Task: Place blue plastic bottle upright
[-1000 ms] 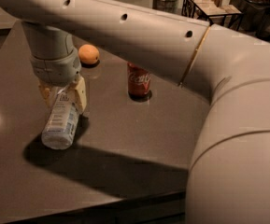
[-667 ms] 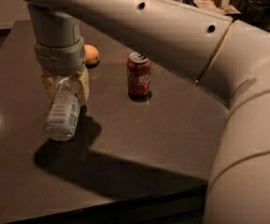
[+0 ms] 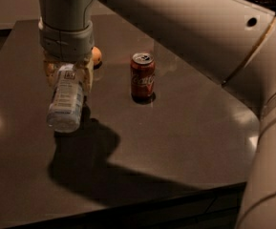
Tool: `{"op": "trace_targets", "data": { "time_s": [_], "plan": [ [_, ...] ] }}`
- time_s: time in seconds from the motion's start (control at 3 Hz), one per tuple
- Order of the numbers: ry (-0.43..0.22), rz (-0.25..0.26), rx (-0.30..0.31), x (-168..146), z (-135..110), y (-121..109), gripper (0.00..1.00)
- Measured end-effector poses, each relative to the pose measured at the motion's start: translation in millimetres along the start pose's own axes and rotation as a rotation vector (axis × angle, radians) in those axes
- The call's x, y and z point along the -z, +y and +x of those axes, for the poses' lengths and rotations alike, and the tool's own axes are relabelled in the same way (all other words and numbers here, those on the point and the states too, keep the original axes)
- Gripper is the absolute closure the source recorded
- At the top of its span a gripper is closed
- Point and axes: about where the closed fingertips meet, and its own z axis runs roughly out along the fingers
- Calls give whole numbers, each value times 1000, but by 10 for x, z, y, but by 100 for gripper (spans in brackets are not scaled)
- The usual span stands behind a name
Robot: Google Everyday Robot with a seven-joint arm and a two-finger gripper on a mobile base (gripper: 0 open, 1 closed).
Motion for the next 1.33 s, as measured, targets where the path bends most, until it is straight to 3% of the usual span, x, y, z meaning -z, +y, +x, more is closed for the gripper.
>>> {"op": "trace_targets", "data": {
  "time_s": [0.33, 0.67, 1.33],
  "plan": [
    [9, 74, -21, -26, 13, 18, 100],
    [44, 183, -47, -107, -73, 278, 100],
    [228, 335, -25, -177, -141, 753, 100]
  ]
}}
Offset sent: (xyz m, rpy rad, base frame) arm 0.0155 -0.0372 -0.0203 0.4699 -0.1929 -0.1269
